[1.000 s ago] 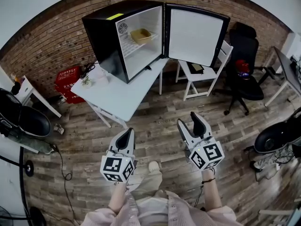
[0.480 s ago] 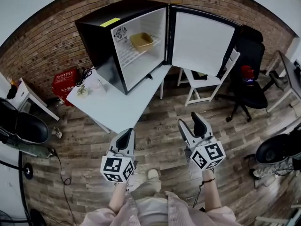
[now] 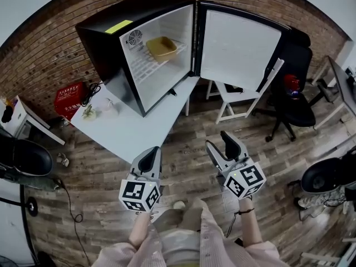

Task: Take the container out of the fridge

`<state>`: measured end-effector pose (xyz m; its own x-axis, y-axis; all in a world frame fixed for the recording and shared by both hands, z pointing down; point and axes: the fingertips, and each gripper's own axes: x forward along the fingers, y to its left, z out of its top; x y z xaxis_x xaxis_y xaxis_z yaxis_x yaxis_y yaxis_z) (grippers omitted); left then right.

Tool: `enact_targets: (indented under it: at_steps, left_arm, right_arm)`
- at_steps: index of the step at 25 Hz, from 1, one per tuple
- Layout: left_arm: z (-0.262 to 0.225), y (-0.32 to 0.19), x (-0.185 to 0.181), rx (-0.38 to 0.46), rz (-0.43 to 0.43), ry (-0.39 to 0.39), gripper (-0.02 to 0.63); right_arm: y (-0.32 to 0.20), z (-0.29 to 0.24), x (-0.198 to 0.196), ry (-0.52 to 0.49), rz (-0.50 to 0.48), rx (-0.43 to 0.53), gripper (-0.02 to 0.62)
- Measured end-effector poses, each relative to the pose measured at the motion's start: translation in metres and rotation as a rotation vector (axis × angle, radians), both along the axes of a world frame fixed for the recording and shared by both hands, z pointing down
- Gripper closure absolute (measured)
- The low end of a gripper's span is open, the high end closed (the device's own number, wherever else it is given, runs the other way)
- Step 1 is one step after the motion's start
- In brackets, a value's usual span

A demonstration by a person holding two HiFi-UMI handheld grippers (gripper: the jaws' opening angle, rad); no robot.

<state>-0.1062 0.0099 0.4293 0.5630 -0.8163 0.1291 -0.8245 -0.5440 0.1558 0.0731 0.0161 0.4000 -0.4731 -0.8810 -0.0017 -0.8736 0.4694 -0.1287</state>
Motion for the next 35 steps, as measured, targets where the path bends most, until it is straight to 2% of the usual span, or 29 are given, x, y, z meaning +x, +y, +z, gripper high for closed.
enact_targets:
  at_steps: [11,16,23,30,35]
  left_arm:
    - [0.007,-0.043,-0.007,-0.016,-0.040,-0.002,0.615]
    - [0.009,-0.079,-0.005,-0.023,-0.077,0.004,0.615]
    - [0.012,-0.141,0.011,-0.041,-0.081,-0.006,0.615]
    - [0.002,-0.197,0.034,-0.027,-0.091,-0.014,0.615]
    - [0.000,-0.228,0.041,-0.030,-0.129,-0.013,0.615]
  right_arm:
    - [-0.051,0.003,-0.005,-0.012,-0.027,-0.007,0.367]
    - [-0.096,0.007,-0.005,-0.014,-0.060,-0.014,0.365]
    - [-0.171,0.003,-0.008,-0.017,-0.114,-0.013,0.367]
    - [-0.235,-0.008,-0.002,0.011,-0.176,0.004,0.367]
    - [-0.274,-0.013,0.000,0.047,-0.221,0.018,0.367]
